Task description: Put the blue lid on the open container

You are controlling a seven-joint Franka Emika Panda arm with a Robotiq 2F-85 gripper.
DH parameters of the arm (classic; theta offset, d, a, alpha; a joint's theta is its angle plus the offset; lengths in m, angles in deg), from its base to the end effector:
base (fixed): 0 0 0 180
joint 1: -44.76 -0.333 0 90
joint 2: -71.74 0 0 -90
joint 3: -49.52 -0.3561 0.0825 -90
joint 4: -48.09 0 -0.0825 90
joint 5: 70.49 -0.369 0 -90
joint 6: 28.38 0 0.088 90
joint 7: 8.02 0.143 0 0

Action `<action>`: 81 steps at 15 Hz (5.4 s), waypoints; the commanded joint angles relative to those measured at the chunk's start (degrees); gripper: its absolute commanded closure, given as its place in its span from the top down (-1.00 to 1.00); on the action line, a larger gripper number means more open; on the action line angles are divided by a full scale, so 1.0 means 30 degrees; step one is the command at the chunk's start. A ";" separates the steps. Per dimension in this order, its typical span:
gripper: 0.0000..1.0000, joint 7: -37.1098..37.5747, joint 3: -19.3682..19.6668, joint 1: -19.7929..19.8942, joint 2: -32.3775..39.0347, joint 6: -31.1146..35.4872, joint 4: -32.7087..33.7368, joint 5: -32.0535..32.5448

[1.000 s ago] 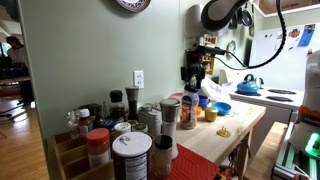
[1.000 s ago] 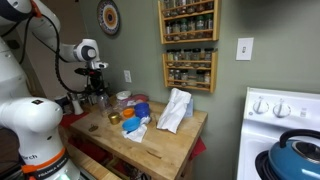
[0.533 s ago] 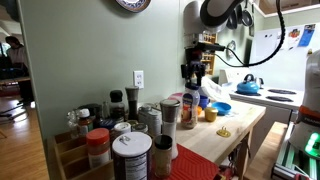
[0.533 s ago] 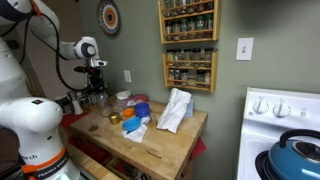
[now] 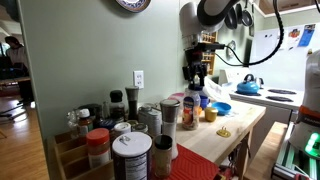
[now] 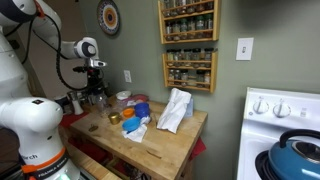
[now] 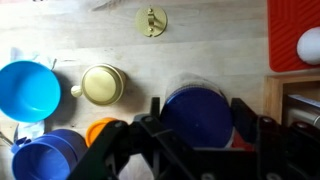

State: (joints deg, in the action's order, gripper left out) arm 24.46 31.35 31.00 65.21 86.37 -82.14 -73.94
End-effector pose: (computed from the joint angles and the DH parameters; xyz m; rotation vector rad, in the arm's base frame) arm 0.3861 0.2491 0.4024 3.0615 -0.0674 -0.2234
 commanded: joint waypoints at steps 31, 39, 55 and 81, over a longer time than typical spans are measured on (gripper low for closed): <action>-0.09 -0.0414 0.0454 -0.0439 0.2624 -0.2860 0.3329 0.1393; -0.09 -0.0672 0.0409 -0.0503 0.2856 -0.2685 0.3382 0.1217; -0.09 -0.1167 0.0521 -0.0524 0.2698 -0.3430 0.3611 0.0883; -0.09 -0.1660 0.0554 -0.0533 0.3315 -0.2947 0.3727 0.0406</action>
State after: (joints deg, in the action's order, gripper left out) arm 20.76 32.40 29.98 73.77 77.97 -71.73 -71.46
